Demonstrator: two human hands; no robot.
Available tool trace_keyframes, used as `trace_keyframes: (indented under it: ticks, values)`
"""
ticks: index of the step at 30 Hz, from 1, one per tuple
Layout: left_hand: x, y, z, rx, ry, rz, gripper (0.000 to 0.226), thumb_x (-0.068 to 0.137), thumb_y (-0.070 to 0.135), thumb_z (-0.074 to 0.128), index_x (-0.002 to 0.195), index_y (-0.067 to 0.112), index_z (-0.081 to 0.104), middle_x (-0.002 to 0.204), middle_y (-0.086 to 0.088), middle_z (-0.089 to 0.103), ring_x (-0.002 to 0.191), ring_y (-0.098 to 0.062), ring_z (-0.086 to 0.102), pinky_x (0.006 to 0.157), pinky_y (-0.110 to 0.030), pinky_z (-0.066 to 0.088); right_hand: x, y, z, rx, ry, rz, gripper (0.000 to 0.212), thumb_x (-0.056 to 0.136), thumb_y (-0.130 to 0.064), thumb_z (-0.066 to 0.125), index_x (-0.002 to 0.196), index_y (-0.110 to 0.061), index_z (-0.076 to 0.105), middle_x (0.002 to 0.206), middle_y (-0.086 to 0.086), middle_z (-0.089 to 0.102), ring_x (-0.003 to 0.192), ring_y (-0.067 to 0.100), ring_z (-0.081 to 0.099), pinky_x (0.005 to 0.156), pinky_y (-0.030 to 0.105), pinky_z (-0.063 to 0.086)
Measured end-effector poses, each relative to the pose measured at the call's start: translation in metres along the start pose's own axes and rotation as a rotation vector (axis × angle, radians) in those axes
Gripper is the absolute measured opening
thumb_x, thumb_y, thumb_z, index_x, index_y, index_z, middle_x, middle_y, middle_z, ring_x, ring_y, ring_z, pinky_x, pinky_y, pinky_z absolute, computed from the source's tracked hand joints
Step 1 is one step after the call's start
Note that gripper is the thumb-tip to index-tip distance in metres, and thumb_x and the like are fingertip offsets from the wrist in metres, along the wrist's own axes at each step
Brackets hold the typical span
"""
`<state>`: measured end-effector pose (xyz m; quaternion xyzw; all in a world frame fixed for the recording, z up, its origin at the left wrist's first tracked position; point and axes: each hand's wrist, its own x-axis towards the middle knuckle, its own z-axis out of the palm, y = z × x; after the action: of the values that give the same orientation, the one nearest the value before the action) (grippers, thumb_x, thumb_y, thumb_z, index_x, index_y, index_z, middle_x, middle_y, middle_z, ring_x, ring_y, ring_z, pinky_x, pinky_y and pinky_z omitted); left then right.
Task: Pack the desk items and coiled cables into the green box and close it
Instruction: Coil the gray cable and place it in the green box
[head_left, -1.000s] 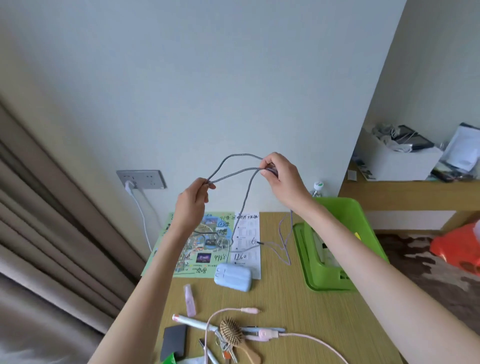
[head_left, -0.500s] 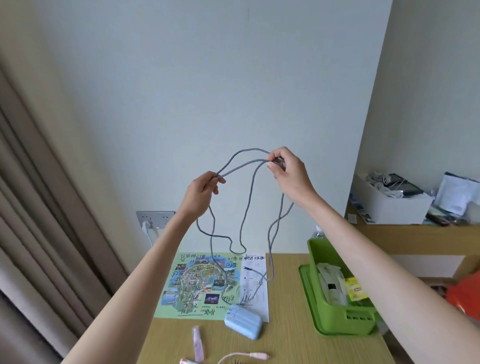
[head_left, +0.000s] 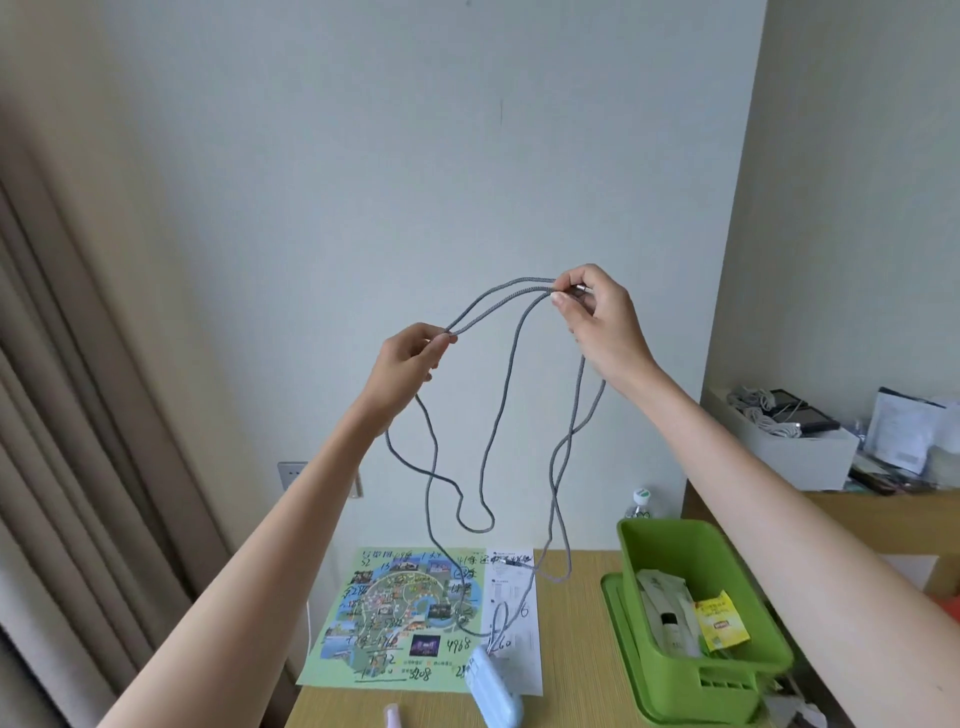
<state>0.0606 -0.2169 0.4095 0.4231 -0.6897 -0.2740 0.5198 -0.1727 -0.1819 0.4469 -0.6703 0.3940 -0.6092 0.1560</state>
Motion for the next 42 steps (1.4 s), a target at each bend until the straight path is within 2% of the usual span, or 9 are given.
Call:
trace_keyframes:
  ticks: [4,12,18,23,28,31,34,39,42]
  values:
    - [0.006,0.024,-0.006,-0.075,-0.062,-0.022,0.019,0.095,0.030,0.059,0.103,0.014,0.064,0.073,0.009,0.052,0.064,-0.003,0.051,0.068,-0.019,0.046,0.010,-0.022,-0.010,0.043,-0.053,-0.007,0.008,0.094,-0.004,0.056,0.092,-0.012,0.057,0.073,-0.013,0.053,0.055,-0.007,0.048,0.058,0.011,0.036]
    - [0.000,0.057,0.001,-0.212,-0.131,-0.074,0.043,0.094,0.048,0.054,0.120,0.014,0.057,0.081,0.002,0.062,0.059,-0.014,0.047,0.054,-0.022,0.041,0.010,-0.043,-0.016,0.067,-0.234,0.014,0.013,0.091,0.005,0.056,0.095,-0.005,0.062,0.088,0.001,0.064,0.067,-0.010,0.059,0.057,0.004,0.039]
    - [-0.002,0.066,0.006,-0.201,-0.150,-0.006,0.035,0.100,0.042,0.044,0.088,0.013,0.059,0.072,0.001,0.058,0.061,-0.012,0.052,0.060,-0.022,0.049,0.000,-0.042,-0.015,0.047,-0.336,0.055,0.015,0.092,0.005,0.052,0.095,-0.003,0.064,0.085,0.003,0.065,0.058,-0.007,0.053,0.052,0.004,0.035]
    - [-0.003,0.061,0.008,-0.061,-0.070,0.011,0.034,0.102,0.033,0.041,0.074,0.018,0.054,0.061,0.011,0.038,0.052,-0.006,0.031,0.053,-0.020,0.029,-0.002,-0.028,-0.009,0.036,-0.237,0.091,0.008,0.100,-0.005,0.045,0.101,-0.007,0.053,0.087,0.019,0.064,0.069,0.018,0.052,0.057,0.012,0.037]
    - [-0.006,0.056,0.000,-0.051,-0.038,-0.014,0.036,0.101,0.036,0.044,0.073,0.018,0.055,0.064,0.009,0.039,0.049,-0.002,0.032,0.050,-0.017,0.026,-0.003,-0.008,-0.017,-0.178,-0.249,0.043,0.025,0.099,-0.027,0.053,0.100,-0.008,0.069,0.081,-0.006,0.065,0.076,0.016,0.055,0.075,0.034,0.042]
    - [-0.007,0.058,0.006,0.112,-0.069,0.055,0.036,0.100,0.033,0.049,0.070,0.017,0.058,0.064,0.006,0.043,0.051,-0.003,0.037,0.046,-0.015,0.026,-0.011,-0.006,-0.011,-0.150,-0.363,0.092,0.034,0.094,-0.044,0.057,0.088,-0.014,0.074,0.067,-0.013,0.056,0.064,0.006,0.046,0.069,0.024,0.038]
    - [-0.007,0.064,0.017,0.225,-0.106,0.120,0.036,0.099,0.033,0.051,0.069,0.017,0.061,0.062,0.006,0.044,0.052,-0.006,0.036,0.045,-0.015,0.026,-0.020,-0.002,-0.003,-0.159,-0.446,0.073,0.037,0.096,-0.033,0.057,0.076,-0.006,0.072,0.061,-0.011,0.060,0.057,0.002,0.051,0.065,0.016,0.042]
    - [-0.008,0.063,0.021,0.016,-0.094,-0.014,0.043,0.099,0.045,0.047,0.075,0.013,0.064,0.053,0.014,0.040,0.047,-0.001,0.037,0.049,-0.014,0.033,-0.022,0.002,-0.007,-0.114,-0.331,0.067,0.044,0.103,-0.028,0.044,0.069,-0.008,0.062,0.064,-0.005,0.060,0.049,-0.004,0.050,0.056,0.009,0.036]
    - [-0.011,0.054,0.021,-0.078,-0.154,-0.130,0.046,0.098,0.050,0.044,0.065,0.019,0.046,0.054,0.012,0.034,0.051,-0.009,0.033,0.058,-0.019,0.039,-0.020,0.008,-0.015,-0.071,-0.176,0.082,0.043,0.103,-0.027,0.044,0.067,-0.009,0.059,0.063,-0.001,0.057,0.046,-0.002,0.045,0.054,0.011,0.033]
